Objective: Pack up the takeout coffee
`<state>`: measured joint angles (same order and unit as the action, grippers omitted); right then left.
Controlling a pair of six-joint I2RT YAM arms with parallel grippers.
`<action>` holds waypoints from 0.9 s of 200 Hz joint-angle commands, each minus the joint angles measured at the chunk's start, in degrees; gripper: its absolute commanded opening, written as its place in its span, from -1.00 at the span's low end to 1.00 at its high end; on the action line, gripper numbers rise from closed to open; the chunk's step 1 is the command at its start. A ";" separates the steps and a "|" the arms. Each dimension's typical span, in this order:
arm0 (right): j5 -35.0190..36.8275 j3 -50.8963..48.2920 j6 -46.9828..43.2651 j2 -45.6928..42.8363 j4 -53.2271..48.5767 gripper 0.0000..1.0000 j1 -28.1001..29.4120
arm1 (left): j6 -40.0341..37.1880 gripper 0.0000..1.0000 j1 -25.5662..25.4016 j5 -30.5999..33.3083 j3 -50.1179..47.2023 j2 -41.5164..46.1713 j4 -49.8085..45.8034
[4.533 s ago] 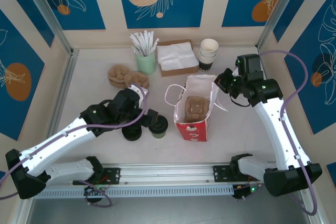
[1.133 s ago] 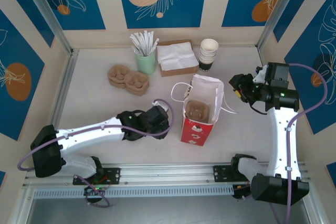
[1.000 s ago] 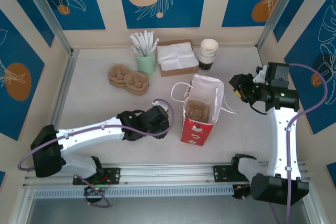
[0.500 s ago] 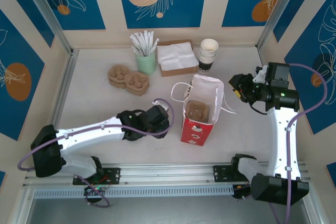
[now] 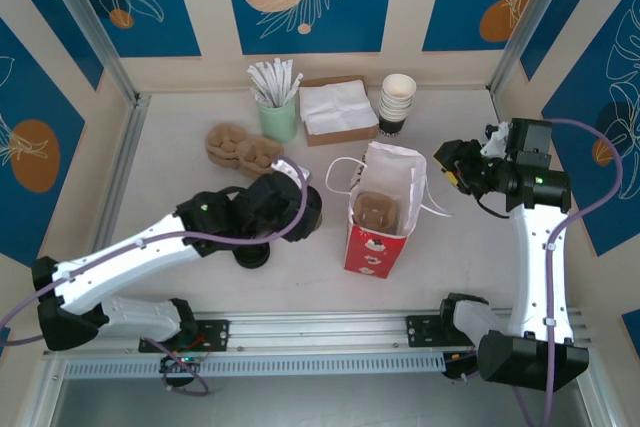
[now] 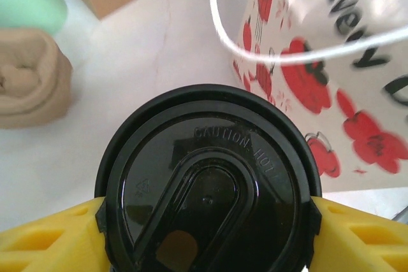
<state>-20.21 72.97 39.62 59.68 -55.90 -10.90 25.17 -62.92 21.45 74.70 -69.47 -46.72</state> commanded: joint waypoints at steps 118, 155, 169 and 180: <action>8.56 17.98 -24.38 18.10 -9.15 0.18 13.33 | -12.67 0.39 -0.54 -8.68 32.78 -6.63 -10.23; 10.46 19.58 -28.24 20.54 -10.28 0.23 15.62 | -12.49 0.38 -0.53 -16.82 35.74 -9.25 -7.54; 9.74 19.72 -30.28 21.70 -10.32 0.23 15.64 | -12.39 0.38 -0.52 -18.90 36.51 -10.63 -7.01; 8.84 19.75 -31.89 22.42 -10.28 0.23 15.80 | -12.37 0.38 -0.54 -20.36 36.83 -11.52 -6.43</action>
<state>-10.87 90.78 13.34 80.49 -64.23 4.60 13.32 -62.92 7.44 109.58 -78.81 -55.40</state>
